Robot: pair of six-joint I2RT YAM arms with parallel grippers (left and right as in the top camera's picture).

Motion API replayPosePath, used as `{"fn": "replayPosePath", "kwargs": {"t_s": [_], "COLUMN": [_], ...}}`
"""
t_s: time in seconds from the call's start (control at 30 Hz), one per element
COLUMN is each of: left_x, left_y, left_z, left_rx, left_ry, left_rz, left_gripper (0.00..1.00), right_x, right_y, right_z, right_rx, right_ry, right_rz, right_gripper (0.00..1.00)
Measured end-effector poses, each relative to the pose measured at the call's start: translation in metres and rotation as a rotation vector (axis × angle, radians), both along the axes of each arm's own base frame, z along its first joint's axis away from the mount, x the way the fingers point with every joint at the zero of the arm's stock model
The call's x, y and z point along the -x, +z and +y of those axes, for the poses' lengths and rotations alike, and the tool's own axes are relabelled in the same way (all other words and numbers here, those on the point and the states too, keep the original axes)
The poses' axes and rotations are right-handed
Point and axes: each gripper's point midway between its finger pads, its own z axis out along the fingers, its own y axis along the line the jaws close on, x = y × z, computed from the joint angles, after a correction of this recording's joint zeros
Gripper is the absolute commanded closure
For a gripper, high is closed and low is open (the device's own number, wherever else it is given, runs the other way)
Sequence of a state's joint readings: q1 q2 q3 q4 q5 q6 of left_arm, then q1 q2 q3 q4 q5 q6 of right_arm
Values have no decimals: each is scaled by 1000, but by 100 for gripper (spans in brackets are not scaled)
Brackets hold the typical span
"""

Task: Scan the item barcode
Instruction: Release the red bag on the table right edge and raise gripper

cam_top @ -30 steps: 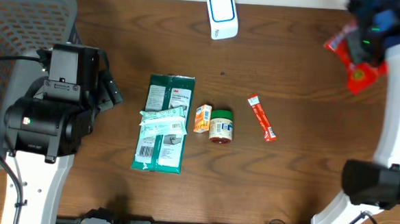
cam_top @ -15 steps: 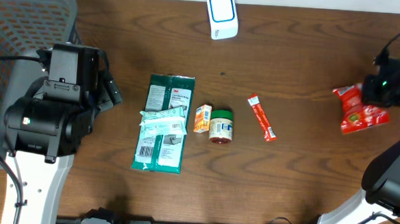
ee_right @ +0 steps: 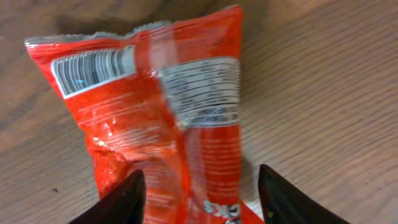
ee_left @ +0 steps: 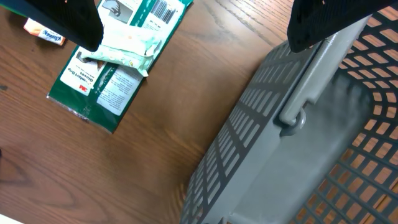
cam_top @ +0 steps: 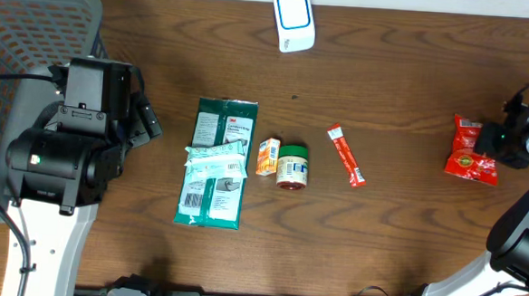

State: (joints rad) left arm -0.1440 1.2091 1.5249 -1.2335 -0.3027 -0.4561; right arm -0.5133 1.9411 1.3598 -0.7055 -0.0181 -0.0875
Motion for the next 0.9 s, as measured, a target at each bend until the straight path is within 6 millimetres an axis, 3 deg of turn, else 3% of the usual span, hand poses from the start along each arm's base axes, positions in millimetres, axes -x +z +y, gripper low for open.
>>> {"fn": "replayPosePath", "kwargs": {"t_s": [0.17, 0.23, 0.27, 0.37, 0.6, 0.77, 0.9], "left_x": [0, 0, 0, 0, 0, 0, 0], "left_y": [0, 0, 0, 0, 0, 0, 0], "left_z": [0, 0, 0, 0, 0, 0, 0], "left_rx": [0, 0, 0, 0, 0, 0, 0], "left_ry": [0, 0, 0, 0, 0, 0, 0], "left_rz": [0, 0, 0, 0, 0, 0, 0], "left_gripper": [5, 5, 5, 5, 5, 5, 5], "right_x": [10, 3, 0, -7, -1, 0, 18], "right_y": [14, 31, 40, 60, 54, 24, -4], "right_z": [0, 0, 1, 6, 15, 11, 10], "right_rx": [-33, -45, -56, -92, -135, -102, -70], "right_ry": [-23, -23, -22, -12, -10, -15, -35], "right_rz": [49, 35, 25, -1, 16, 7, 60], "right_gripper": [2, 17, 34, 99, 99, 95, 93]}}
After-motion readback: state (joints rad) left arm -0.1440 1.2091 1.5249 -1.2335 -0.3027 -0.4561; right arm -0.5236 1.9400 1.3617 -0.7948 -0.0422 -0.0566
